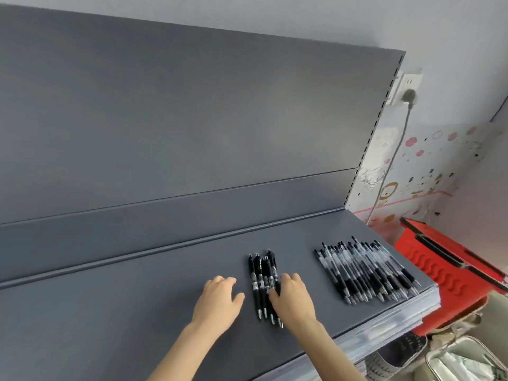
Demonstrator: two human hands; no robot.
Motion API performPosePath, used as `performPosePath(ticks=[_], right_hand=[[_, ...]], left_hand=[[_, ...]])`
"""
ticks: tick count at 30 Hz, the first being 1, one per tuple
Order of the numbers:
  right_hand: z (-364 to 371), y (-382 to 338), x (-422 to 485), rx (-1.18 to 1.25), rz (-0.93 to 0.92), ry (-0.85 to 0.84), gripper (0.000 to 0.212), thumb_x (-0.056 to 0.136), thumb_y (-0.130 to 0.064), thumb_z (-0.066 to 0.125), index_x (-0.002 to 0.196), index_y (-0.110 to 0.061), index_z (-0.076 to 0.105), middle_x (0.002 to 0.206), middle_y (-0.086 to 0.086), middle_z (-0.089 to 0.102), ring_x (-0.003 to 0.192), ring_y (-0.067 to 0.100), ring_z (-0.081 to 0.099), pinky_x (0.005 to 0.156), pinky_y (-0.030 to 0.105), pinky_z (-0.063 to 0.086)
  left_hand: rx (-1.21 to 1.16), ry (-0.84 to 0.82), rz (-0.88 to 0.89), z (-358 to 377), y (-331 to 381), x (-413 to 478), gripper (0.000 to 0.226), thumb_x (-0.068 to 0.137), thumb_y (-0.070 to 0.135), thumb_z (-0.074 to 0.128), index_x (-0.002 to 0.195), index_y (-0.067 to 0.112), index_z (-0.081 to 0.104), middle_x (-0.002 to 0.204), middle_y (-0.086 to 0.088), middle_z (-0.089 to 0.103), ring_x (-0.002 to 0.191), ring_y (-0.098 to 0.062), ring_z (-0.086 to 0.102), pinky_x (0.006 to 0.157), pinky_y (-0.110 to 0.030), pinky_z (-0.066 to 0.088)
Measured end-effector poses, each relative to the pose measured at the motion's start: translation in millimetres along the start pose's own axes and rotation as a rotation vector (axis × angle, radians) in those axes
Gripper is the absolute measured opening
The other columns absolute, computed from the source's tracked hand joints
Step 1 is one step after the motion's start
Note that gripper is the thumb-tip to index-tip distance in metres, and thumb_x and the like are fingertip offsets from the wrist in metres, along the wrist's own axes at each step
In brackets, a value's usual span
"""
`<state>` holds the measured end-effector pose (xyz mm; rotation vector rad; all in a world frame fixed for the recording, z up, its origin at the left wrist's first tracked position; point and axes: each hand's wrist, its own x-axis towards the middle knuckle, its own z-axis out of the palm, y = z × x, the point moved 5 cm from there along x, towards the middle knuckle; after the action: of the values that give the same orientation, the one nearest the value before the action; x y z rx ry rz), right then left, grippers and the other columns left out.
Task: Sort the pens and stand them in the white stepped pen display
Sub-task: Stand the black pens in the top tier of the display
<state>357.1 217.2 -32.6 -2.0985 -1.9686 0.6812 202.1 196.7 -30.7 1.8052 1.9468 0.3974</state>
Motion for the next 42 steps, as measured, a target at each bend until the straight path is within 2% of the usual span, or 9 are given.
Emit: performPosePath(ticks=[5,10,16,23,26,29,32,36,42], right_hand=[[-12,20,23,-0.062,-0.064,-0.053,0.004,0.088,-0.009,0.044,0.092,-0.008,0.043,0.115,0.012,0.046,0.109,0.029,0.048,0.074,0.027,0.037],[-27,40,39,-0.128,-0.099,-0.062,0.010,0.089,-0.015,0.045,0.087,-0.012,0.036,0.098,0.007,0.041,0.104,0.027,0.051,0.066,0.027,0.034],[-31,43,42,-0.163,-0.164,-0.115,0.012,0.088,-0.016,0.047,0.085,-0.012,0.036,0.068,-0.004,0.036,0.072,0.023,0.045,0.045,0.023,0.025],[-22,47,46,0.320,-0.106,-0.381,0.019,0.086,-0.011,0.043,0.067,-0.012,0.038,0.055,-0.002,0.059,0.045,0.011,0.041,0.045,0.021,0.032],[-22,44,38,0.607,-0.048,-0.514,0.013,0.092,-0.014,0.046,0.081,-0.009,0.051,0.056,-0.002,0.060,0.037,0.008,0.038,0.037,0.016,0.027],[-21,37,33,0.717,-0.046,-0.555,0.020,0.095,-0.021,0.046,0.081,-0.012,0.057,0.060,-0.002,0.058,0.043,0.010,0.041,0.041,0.018,0.028],[-18,25,29,0.753,-0.077,-0.540,0.025,0.095,-0.023,0.047,0.077,-0.012,0.060,0.061,0.000,0.055,0.051,0.012,0.044,0.050,0.022,0.033],[-18,-6,17,0.755,-0.165,-0.525,0.023,0.094,-0.021,0.049,0.076,-0.008,0.054,0.060,0.001,0.040,0.052,0.014,0.038,0.047,0.018,0.034],[-1,-64,-25,0.657,-0.328,-0.555,0.023,0.092,-0.022,0.052,0.075,-0.008,0.046,0.054,-0.004,0.031,0.045,0.012,0.032,0.042,0.015,0.030]], left_hand=[[-0.029,0.028,-0.101,15,28,13,0.039,0.096,0.033,0.043,0.128,0.011,0.048,0.129,-0.002,0.047,0.126,-0.017,0.039,0.093,-0.031,0.043],[-0.023,0.009,-0.238,29,48,23,0.037,0.086,0.045,0.055,0.101,0.012,0.049,0.108,-0.003,0.044,0.113,-0.021,0.045,0.087,-0.034,0.047],[0.098,-0.019,-0.340,39,64,32,0.040,0.086,0.023,0.058,0.119,0.006,0.043,0.121,-0.009,0.041,0.114,-0.026,0.043,0.084,-0.031,0.045],[0.199,0.001,-0.431,39,54,24,0.033,0.093,0.004,0.041,0.126,0.004,0.037,0.125,-0.011,0.045,0.113,-0.024,0.047,0.088,-0.031,0.044],[0.067,-0.024,-0.475,30,43,16,0.023,0.094,0.008,0.040,0.117,0.004,0.039,0.119,-0.012,0.047,0.101,-0.025,0.050,0.082,-0.030,0.043],[-0.100,-0.040,-0.469,17,28,4,0.001,0.095,0.010,0.034,0.095,0.009,0.035,0.097,-0.007,0.042,0.076,-0.019,0.044,0.059,-0.024,0.037],[-0.304,0.037,-0.473,8,7,-15,0.015,0.095,0.012,0.032,0.080,0.013,0.032,0.078,0.001,0.038,0.061,-0.013,0.038,0.051,-0.021,0.032],[-0.570,0.183,-0.482,-12,-7,-46,0.013,0.096,0.013,0.035,0.099,0.005,0.045,0.078,-0.003,0.057,0.053,-0.013,0.044,0.047,-0.019,0.037],[-0.733,0.343,-0.455,-42,-39,-99,0.016,0.095,0.009,0.039,0.095,0.018,0.051,0.083,-0.005,0.064,0.051,-0.012,0.052,0.048,-0.021,0.042]])
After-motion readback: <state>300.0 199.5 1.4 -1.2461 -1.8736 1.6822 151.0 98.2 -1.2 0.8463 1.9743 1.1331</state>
